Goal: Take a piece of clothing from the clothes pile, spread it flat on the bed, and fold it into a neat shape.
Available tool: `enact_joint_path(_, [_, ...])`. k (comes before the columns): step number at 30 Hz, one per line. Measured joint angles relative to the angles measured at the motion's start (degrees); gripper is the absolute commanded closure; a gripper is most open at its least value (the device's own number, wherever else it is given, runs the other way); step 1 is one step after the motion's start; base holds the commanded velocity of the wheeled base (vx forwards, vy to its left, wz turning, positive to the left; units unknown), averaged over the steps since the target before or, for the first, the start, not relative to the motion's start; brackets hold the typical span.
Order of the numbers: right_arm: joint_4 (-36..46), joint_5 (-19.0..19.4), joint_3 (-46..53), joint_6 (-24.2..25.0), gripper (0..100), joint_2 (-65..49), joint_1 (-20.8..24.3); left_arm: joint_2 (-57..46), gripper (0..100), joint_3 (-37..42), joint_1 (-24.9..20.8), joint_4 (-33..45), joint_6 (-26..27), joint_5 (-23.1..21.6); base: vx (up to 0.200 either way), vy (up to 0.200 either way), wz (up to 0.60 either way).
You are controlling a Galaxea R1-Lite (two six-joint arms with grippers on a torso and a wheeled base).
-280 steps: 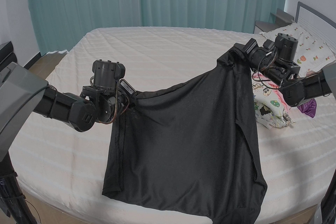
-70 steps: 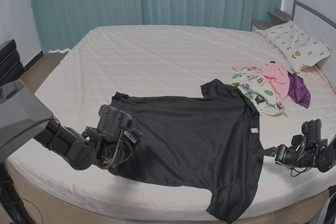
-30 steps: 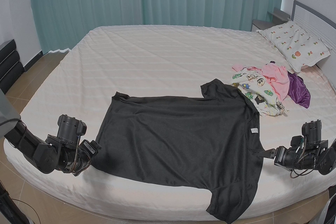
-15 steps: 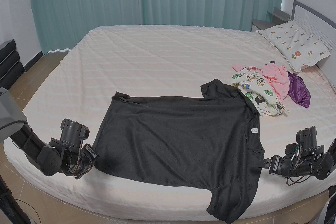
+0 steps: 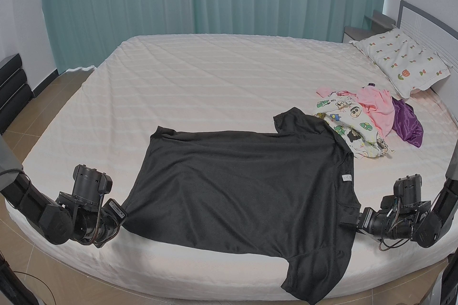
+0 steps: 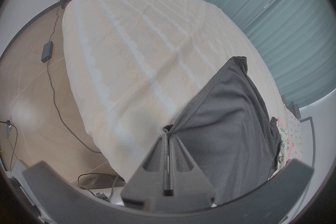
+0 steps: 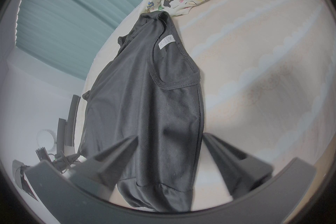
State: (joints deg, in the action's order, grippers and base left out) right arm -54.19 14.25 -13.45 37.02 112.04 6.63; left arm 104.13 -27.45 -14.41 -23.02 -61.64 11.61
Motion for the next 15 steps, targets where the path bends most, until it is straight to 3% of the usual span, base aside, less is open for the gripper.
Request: enact_joint_path(15, [0.73, -0.79, 1.90, -1.91, 100, 1.02, -2.36, -0.63, 100, 1.13, 0.33, 0.38, 0.20, -0.04, 0.000, 0.000, 0.00])
